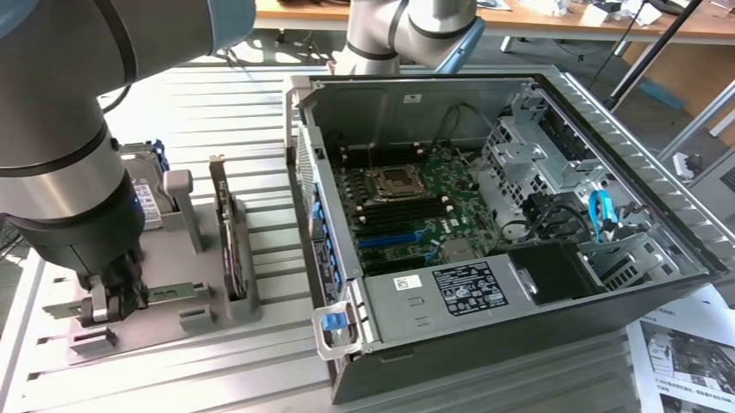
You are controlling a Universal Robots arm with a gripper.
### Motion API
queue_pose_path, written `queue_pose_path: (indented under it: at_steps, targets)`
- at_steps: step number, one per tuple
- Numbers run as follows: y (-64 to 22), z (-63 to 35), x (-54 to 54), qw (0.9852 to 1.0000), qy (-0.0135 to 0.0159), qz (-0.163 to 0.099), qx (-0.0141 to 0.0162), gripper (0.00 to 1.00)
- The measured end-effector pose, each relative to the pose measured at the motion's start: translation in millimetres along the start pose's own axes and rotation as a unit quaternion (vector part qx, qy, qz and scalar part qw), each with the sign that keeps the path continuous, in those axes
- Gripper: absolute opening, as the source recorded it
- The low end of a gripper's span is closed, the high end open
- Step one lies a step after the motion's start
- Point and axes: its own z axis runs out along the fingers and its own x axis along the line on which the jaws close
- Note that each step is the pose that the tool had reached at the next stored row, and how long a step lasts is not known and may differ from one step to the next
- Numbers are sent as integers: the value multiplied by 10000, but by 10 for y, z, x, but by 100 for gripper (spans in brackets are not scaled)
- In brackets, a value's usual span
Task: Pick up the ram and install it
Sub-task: 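Pick up the ram and move it above insertion slot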
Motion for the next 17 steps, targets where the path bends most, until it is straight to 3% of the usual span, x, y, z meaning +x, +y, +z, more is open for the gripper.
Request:
queue_pose_path:
  at_steps: [17]
  targets:
    - [9, -242, 5, 10000, 0, 0, 0, 15]
